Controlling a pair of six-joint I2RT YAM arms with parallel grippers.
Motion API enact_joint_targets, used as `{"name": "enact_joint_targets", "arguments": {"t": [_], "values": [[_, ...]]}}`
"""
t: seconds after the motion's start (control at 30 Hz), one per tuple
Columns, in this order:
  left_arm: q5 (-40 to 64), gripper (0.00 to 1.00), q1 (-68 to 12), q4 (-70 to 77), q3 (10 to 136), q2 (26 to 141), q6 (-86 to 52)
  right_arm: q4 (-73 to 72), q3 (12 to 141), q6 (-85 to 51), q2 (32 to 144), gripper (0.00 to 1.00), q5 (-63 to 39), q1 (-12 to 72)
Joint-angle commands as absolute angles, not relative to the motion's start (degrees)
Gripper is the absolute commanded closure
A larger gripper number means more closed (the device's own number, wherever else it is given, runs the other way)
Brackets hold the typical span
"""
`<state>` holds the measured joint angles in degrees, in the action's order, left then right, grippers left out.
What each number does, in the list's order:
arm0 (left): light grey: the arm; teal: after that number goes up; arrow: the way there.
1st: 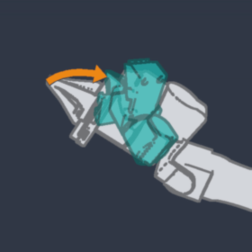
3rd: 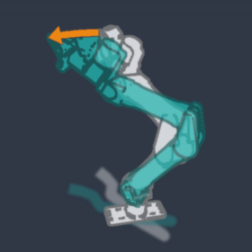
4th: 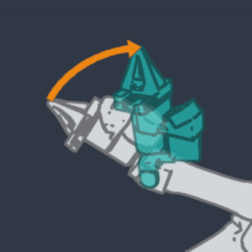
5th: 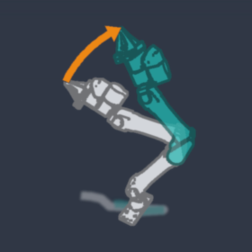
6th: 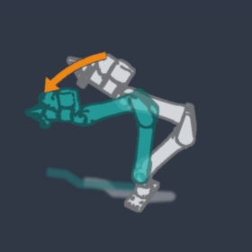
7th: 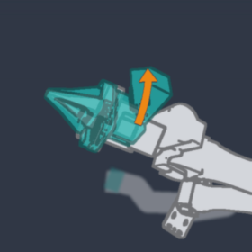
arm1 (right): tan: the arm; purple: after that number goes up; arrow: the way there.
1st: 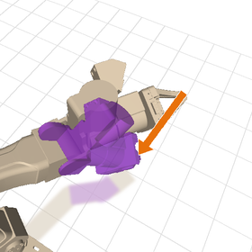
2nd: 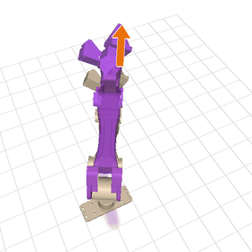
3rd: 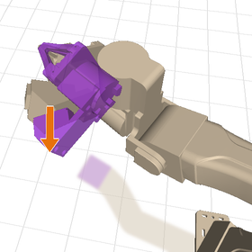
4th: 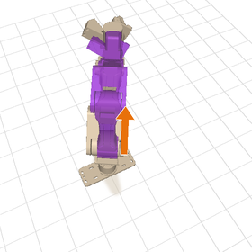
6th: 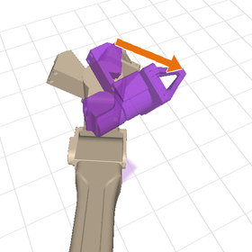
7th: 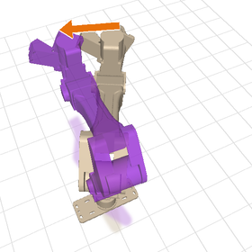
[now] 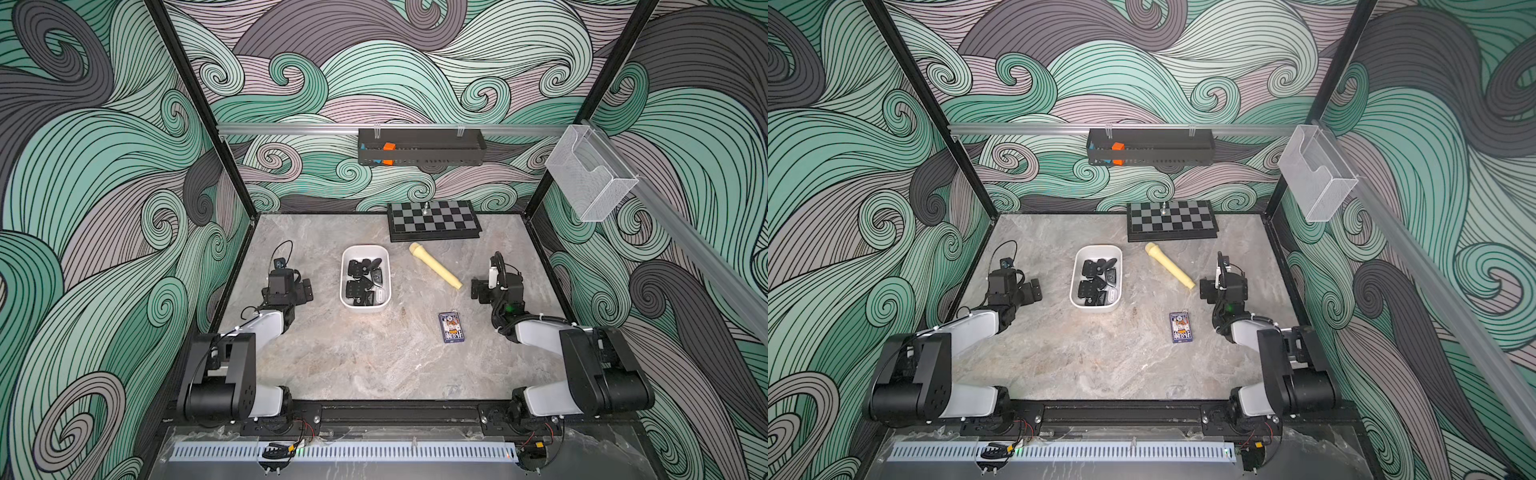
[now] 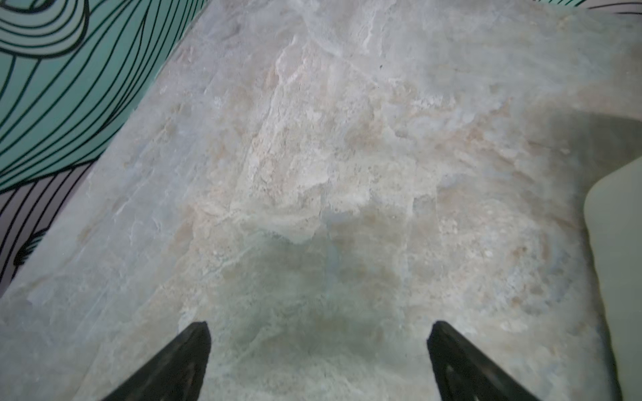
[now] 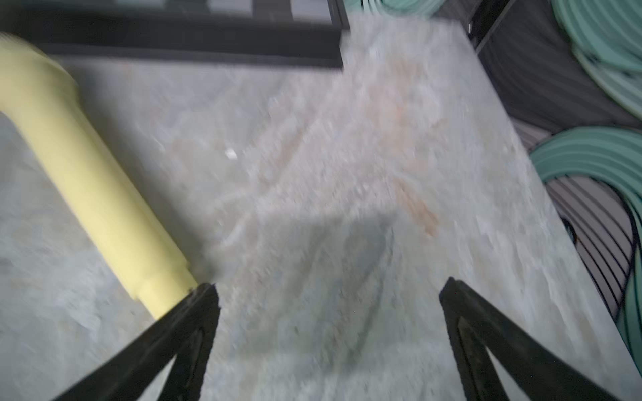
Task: Place the car key into the storage box
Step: Reset both arms
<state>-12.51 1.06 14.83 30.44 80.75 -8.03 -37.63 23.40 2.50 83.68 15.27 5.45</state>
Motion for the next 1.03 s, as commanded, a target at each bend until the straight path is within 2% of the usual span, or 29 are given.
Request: {"name": "enact_joint_targets", "arguments": {"t": [0.0,0.07,0.13,0.17,0.2,0.27,0.33,0.47,1.0], "values": [[-12.1,0.01,1.4,22.2,33.9,83.5,-4.4,-65.8,17.7,4.7,91.7,0.01,10.8,5.6],[-12.1,0.01,1.4,31.9,29.0,83.6,-3.5,-54.4,19.9,4.0,87.6,0.01,10.0,5.7],[-14.3,0.01,1.3,46.9,23.6,88.4,-3.2,-60.6,19.7,4.7,91.1,0.01,9.2,5.5],[-14.5,0.01,1.3,51.4,23.2,90.8,-2.1,-57.9,20.2,4.3,90.1,0.01,9.4,5.2],[-14.2,0.01,1.3,50.2,23.1,90.3,-2.2,-54.0,21.0,3.4,88.8,0.01,9.6,5.0],[-13.4,0.01,1.5,36.4,27.2,86.9,-4.6,-56.7,21.2,2.2,90.4,0.01,10.3,4.1],[-13.1,0.01,1.7,45.9,24.5,89.2,-2.8,-53.8,21.6,1.8,89.2,0.01,9.9,3.9],[-12.4,0.01,1.9,36.6,27.6,87.0,-4.0,-54.8,21.3,1.9,89.5,0.01,9.9,3.9],[-12.1,0.01,2.0,36.6,27.8,87.2,-4.0,-55.0,21.4,1.8,89.7,0.01,8.6,3.3]]}}
